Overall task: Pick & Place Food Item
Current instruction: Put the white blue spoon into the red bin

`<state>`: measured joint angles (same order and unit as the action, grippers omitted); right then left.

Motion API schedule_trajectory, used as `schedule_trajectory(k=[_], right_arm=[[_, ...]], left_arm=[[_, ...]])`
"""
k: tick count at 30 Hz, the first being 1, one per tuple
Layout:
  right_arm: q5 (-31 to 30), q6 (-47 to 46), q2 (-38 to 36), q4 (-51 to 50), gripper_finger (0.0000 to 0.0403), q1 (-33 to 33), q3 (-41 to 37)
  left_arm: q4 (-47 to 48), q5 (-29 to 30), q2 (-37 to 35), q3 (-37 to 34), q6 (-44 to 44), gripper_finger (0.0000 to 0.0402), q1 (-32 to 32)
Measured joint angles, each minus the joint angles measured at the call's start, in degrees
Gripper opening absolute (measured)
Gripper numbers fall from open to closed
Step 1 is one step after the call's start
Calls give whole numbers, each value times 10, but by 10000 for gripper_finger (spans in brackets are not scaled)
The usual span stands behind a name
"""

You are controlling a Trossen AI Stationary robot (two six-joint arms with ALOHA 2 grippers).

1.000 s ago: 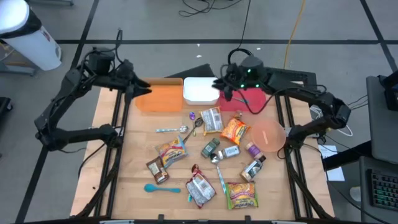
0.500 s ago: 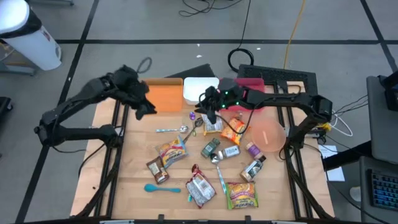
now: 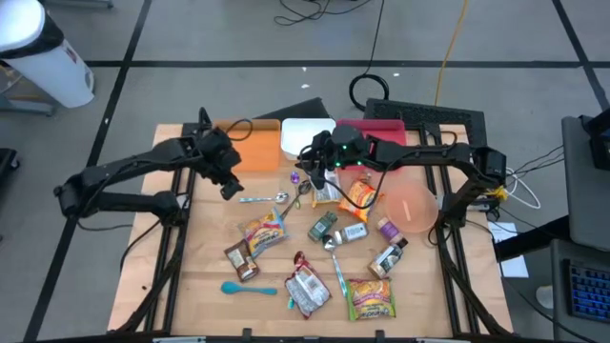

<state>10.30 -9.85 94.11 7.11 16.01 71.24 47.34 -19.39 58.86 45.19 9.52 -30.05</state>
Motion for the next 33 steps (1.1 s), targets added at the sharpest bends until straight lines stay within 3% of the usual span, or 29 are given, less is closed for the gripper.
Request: schedule_trajectory(k=[6,21,33], right_arm=[[0,0,0,0,116,0,0],[2,2,0,-20,116,28,0],[2,0,0,-26,116,31,0]], left_arm=[[-62,19,43,-24,-28,184,37],[-84,157,154,-25,-147,184,133],[-133,165,225,-25,-156,184,148]])
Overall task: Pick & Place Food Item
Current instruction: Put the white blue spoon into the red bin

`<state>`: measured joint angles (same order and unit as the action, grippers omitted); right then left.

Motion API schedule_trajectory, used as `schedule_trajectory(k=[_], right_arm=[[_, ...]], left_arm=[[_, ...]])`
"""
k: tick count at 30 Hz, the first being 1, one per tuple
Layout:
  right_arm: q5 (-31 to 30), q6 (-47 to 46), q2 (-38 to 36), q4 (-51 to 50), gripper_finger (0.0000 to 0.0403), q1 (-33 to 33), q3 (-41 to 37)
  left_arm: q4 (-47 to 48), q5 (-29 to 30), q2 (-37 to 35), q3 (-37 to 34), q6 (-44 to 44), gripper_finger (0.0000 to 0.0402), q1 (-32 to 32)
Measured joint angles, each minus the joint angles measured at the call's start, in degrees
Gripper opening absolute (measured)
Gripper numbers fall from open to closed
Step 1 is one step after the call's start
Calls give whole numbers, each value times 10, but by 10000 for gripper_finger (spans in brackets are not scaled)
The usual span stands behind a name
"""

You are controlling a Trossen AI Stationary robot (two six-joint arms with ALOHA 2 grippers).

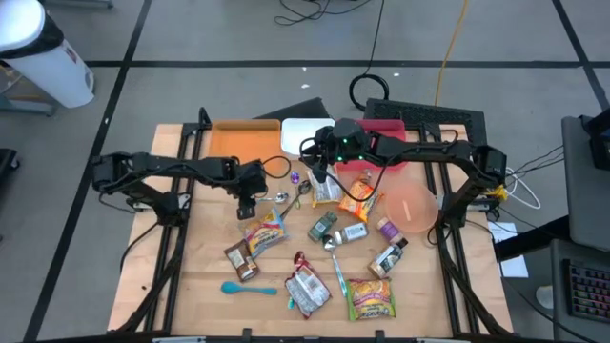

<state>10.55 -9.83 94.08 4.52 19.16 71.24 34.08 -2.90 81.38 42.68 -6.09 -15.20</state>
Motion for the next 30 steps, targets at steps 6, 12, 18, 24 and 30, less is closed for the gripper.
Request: schedule_trajectory(k=[6,12,18,24,30], right_arm=[[0,-6,0,13,116,0,0],[0,-32,0,14,116,0,0],[0,-32,0,15,116,0,0],[0,-32,0,17,116,0,0],[0,-32,0,17,116,0,0]], left_arm=[[-4,0,27,0,1,184,0],[-14,4,35,0,-1,184,0],[-13,20,51,0,-7,184,0],[-13,19,72,1,-1,184,0],[-13,17,73,1,1,184,0]])
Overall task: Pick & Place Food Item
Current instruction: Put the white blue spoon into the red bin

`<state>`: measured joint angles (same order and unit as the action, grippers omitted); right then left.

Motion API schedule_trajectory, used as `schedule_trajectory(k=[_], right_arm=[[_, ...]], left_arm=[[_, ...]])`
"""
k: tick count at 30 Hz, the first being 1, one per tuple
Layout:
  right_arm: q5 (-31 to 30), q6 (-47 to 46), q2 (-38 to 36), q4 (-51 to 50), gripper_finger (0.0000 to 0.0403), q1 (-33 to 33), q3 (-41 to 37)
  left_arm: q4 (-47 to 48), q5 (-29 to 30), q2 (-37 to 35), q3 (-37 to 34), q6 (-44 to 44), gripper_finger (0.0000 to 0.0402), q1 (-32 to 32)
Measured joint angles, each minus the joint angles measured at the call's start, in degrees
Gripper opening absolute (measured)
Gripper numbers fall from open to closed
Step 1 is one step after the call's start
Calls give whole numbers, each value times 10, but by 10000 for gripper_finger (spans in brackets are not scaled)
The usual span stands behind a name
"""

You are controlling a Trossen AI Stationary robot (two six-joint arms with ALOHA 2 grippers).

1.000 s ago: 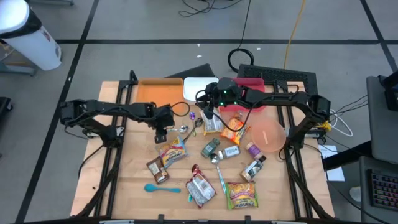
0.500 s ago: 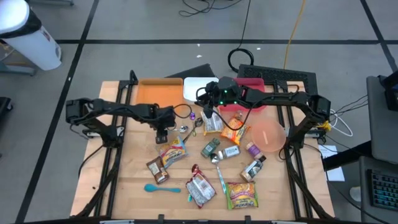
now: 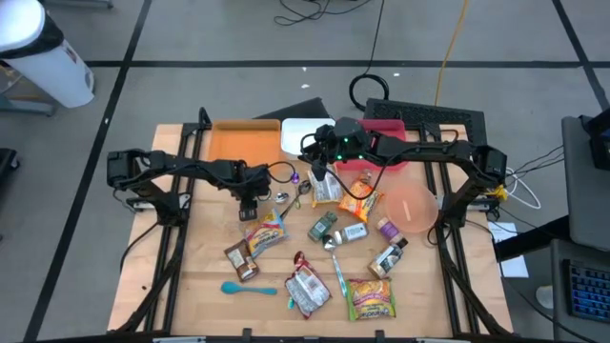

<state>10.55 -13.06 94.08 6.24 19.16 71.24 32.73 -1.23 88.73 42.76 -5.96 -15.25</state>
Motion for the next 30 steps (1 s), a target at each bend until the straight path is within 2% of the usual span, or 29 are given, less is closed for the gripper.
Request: schedule_trajectory(k=[30], right_arm=[[-2,-14,0,0,116,0,0]], left_arm=[[0,-4,1,0,-13,184,-9]])
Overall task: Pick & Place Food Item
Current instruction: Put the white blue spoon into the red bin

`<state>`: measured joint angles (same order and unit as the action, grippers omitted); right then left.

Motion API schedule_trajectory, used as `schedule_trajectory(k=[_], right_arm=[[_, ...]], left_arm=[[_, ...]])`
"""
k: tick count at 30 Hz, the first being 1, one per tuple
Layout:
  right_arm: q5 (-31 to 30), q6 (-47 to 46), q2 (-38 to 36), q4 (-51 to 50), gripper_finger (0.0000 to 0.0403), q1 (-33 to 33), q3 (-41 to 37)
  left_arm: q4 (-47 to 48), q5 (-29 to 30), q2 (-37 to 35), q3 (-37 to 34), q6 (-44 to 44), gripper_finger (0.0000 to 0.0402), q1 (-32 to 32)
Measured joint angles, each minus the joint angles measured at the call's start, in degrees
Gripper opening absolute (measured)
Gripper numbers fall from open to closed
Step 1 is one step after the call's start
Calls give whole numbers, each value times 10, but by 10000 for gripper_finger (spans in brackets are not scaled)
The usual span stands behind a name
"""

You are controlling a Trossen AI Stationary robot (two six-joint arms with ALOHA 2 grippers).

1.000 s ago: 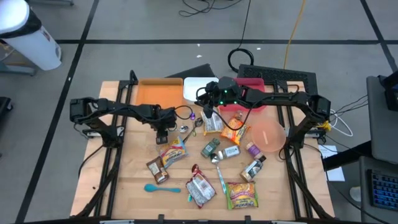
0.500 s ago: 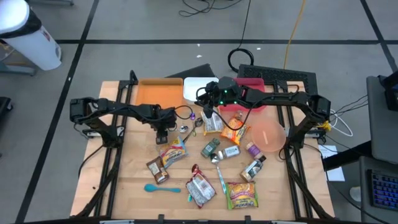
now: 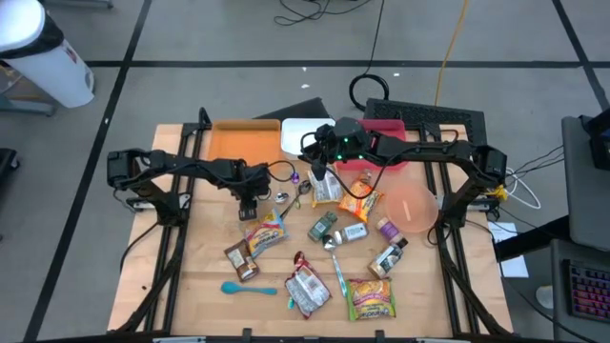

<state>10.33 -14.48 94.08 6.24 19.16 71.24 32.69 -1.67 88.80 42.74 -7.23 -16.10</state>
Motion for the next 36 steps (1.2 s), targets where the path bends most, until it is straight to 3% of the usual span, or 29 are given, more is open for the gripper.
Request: schedule_trajectory(k=[13,29,36], right_arm=[[0,1,0,0,116,0,0],[-1,2,0,0,116,0,0],[-1,2,0,0,116,0,0]], left_arm=[[0,1,0,0,13,180,0],[0,0,0,0,20,31,0],[0,-8,0,0,32,20,0]])
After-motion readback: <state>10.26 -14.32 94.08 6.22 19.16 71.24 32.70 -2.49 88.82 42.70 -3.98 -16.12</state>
